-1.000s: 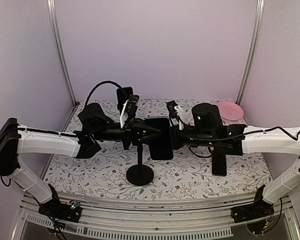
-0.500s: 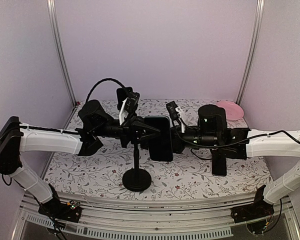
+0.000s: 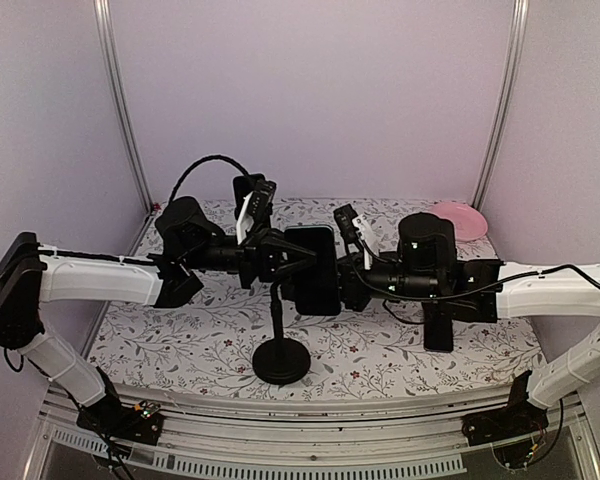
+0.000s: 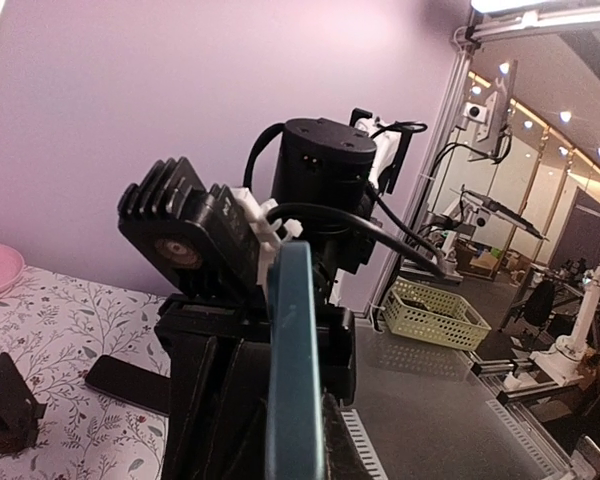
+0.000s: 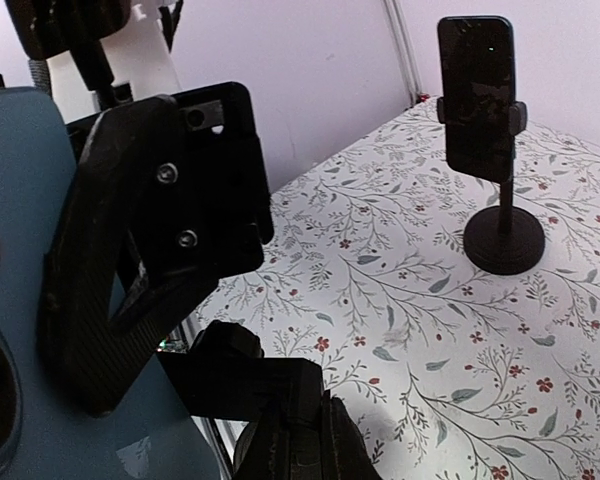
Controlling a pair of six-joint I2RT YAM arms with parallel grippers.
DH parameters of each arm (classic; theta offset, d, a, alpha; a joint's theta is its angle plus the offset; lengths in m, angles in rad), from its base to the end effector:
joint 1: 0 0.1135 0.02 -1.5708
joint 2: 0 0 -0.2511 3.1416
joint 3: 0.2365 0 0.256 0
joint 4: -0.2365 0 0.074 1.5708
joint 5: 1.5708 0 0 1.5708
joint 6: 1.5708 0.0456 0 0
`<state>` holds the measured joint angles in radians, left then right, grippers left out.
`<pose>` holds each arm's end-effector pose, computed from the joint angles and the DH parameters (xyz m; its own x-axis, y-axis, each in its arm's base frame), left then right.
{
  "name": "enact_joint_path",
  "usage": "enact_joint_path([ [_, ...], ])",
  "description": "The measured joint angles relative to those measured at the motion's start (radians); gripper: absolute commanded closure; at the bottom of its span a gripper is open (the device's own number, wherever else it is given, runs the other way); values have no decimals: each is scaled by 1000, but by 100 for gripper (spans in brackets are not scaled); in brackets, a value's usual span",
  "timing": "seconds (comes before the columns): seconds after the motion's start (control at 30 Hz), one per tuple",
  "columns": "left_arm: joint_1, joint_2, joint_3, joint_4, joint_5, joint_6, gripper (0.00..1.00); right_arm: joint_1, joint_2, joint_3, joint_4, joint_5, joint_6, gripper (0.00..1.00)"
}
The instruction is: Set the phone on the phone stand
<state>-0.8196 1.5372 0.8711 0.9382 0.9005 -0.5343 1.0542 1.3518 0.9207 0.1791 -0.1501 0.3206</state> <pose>0.2079 -0.2750 0.2853 -0.3357 -0.1040 -0.9362 0.9275 -0.2099 -0.3092 0.1580 0.2920 0.2794 -0.4104 -0.0915 -0.9073 -0.8450 0.4123 0.3406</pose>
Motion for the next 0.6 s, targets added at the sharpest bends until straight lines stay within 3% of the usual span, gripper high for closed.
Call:
enact_joint_path([
  [0.37, 9, -1, -42, -126, -140, 84, 100, 23, 32, 0, -45, 257, -19, 99],
  [0.6, 10, -29, -122, -148, -323, 134, 100, 50, 85, 5, -40, 415, -19, 98],
])
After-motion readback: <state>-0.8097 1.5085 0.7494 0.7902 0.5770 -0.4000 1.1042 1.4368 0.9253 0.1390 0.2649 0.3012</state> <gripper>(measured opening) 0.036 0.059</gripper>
